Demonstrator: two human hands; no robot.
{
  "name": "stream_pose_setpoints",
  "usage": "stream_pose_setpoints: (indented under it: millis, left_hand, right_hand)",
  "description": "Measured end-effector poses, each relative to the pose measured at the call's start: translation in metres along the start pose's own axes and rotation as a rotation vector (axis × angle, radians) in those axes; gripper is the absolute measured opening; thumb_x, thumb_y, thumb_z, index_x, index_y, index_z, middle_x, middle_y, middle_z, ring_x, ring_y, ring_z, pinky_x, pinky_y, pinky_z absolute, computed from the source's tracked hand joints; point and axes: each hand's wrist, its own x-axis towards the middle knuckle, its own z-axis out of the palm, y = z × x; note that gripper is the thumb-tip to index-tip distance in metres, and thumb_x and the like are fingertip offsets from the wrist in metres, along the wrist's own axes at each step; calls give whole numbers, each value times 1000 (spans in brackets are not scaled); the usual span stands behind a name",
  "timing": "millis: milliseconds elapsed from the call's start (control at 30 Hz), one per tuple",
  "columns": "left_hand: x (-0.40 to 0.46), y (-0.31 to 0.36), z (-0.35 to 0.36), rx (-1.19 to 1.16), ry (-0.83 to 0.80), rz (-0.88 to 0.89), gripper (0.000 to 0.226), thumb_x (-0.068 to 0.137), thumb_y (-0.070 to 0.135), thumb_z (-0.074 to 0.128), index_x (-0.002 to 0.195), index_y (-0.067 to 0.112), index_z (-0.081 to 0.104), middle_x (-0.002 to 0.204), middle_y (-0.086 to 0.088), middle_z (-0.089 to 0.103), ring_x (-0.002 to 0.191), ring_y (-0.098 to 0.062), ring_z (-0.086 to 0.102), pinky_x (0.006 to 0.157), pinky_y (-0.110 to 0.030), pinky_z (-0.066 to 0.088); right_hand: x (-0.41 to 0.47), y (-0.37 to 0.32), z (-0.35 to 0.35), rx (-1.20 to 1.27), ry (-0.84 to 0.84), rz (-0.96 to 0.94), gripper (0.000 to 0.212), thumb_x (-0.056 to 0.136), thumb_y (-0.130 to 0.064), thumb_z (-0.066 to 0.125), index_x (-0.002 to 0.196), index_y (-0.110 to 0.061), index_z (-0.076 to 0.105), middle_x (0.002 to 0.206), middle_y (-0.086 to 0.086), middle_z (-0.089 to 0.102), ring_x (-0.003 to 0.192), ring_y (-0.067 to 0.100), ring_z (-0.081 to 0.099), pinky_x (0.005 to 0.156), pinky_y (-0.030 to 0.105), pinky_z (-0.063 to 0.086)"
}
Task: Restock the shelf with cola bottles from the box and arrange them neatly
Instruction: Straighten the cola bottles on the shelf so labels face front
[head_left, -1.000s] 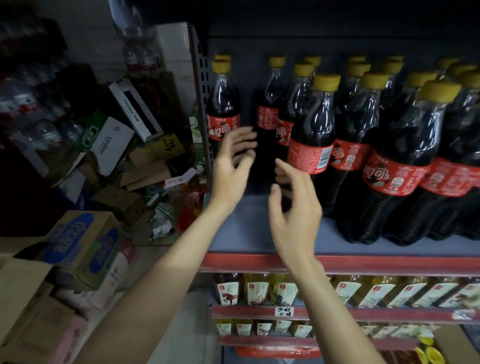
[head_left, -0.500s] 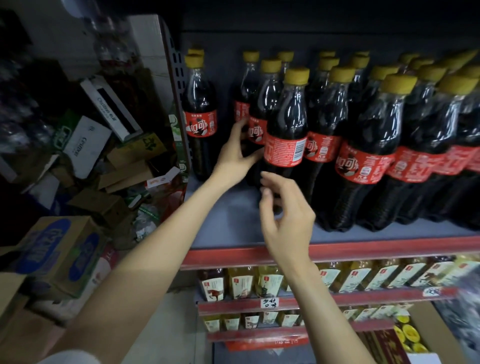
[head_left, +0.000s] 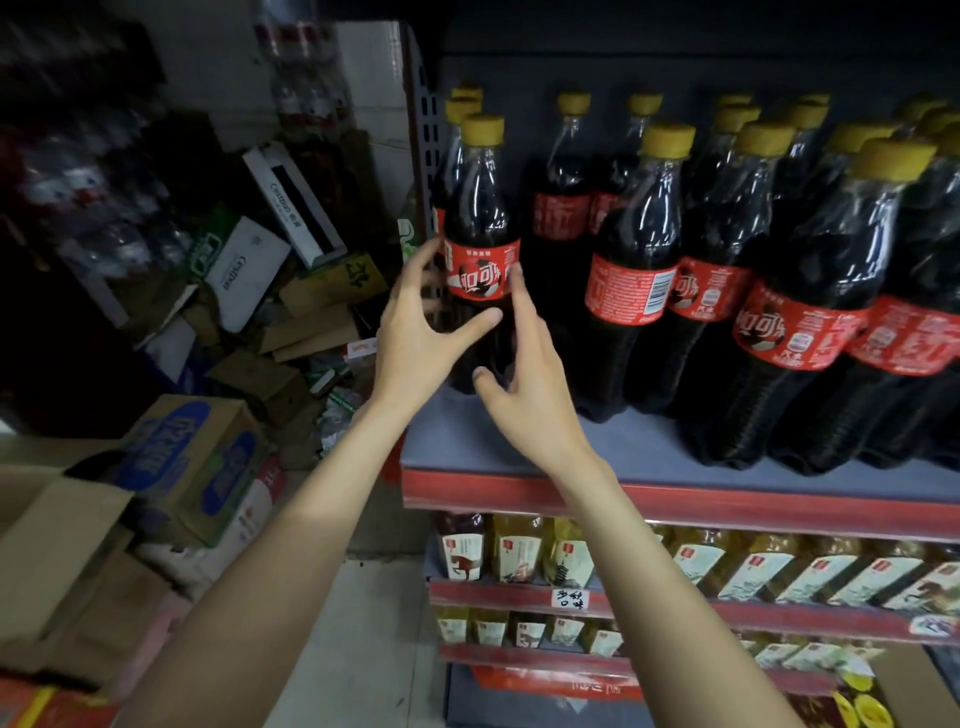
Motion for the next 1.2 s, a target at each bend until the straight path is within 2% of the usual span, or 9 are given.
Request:
stream_pose_setpoints:
  millis: [300,500,600,733,833,967,1033,1100,1200]
  left_hand:
    - [8,-15,-9,-7,-17,72,78,78,24,77,142,21,32,134,1,50,111,1,51,86,-5,40]
    - [13,-23,-12,-85,-83,40,80,83,19,73,147,16,25,131,16,46,124,0,47,98,-10,38]
    - [12,-23,-12,-95,-85,7,81,82,18,74,147,16,24,128,23,47,119,4,50,98,-13,41]
    - [0,-13,-11,-99,57,63,80,82,25,74,145,16,25,146,0,38,134,-13,40,108,-32,39]
    - [-26,12,2,-170,269,216,47,87,17,62,128,15,41,130,-6,49,120,-19,50,97,-33,46]
    - [-32,52,40,-429,-220,21,38,92,33,50,130,28,42,130,2,51,124,-14,51,100,-22,40]
    - [-26,65,56,-494,-429,-222,43,100,38,38,142,31,31,141,6,43,134,-13,40,109,-29,33]
    - [-24,70,63,-502,-502,-370,45,103,40,25,146,29,29,147,2,41,132,-13,40,112,-36,31]
    - [-25,66,51,-422,-436,-343,34,103,37,27,134,38,40,139,2,49,125,-18,49,105,-42,41]
  right_hand:
    - [12,2,5,58,-47,3,94,82,0,58,152,-36,7,152,0,31,84,10,56,71,27,46]
    - [18,1,11,104,-21,16,93,80,-6,60,152,-38,10,151,5,32,128,22,44,91,47,50]
    - [16,-2,9,80,-33,31,88,83,-5,61,153,-31,13,150,4,33,131,13,39,104,38,43]
    - [-16,-9,-6,5,286,-39,55,88,0,55,140,-13,44,129,4,54,112,10,54,97,35,47]
    - [-47,-6,-27,-55,636,-84,40,87,4,53,126,-4,54,116,7,56,107,21,55,91,38,47]
    - [-53,10,-40,-130,626,99,65,85,0,58,144,-8,32,136,14,38,127,26,39,106,42,37]
    - [-49,15,-40,-137,491,151,78,87,0,59,152,-12,17,145,13,30,135,21,31,112,25,29]
    - [-45,16,-40,-220,422,156,85,88,-2,61,154,-13,8,148,13,29,135,20,31,103,13,25]
    - [-37,15,-47,-285,316,125,95,86,-12,70,153,-9,3,149,14,30,130,18,33,93,13,26]
